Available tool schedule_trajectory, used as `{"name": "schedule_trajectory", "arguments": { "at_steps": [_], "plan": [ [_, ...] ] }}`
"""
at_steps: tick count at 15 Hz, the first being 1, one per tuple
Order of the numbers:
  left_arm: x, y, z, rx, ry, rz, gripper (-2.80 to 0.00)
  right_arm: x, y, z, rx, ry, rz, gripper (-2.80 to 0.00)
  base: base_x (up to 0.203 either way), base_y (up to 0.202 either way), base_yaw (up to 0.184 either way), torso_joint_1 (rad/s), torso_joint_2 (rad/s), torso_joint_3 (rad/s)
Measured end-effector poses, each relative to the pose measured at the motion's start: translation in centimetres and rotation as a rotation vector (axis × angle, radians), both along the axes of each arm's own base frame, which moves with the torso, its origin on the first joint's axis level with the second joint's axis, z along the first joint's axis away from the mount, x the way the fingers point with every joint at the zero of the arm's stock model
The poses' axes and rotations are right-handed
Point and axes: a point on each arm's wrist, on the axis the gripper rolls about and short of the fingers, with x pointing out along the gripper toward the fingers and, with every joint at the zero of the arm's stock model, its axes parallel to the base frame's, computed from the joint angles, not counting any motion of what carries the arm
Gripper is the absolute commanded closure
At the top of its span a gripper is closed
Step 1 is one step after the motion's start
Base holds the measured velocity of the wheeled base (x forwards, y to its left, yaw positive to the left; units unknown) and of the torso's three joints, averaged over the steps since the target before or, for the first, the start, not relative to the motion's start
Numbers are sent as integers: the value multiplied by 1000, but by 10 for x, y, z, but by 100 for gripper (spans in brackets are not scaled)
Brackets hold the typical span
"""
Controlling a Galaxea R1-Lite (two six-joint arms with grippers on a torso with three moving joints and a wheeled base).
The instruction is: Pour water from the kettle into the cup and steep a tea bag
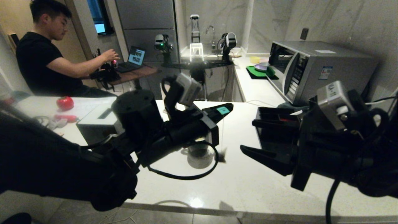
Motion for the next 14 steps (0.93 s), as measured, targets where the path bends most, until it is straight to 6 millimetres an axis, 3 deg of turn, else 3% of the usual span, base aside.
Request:
{"name": "schedule_trajectory", "arguments": {
  "at_steps": [10,14],
  "plan": [
    [-1,2,1,-5,0,22,0,-5,-4,4,10,-12,-8,-280,0,0,0,0,0,0],
    [0,2,2,-10,5,51,0,-6,-8,6,19,-16,-102,-280,0,0,0,0,0,0]
  ]
}}
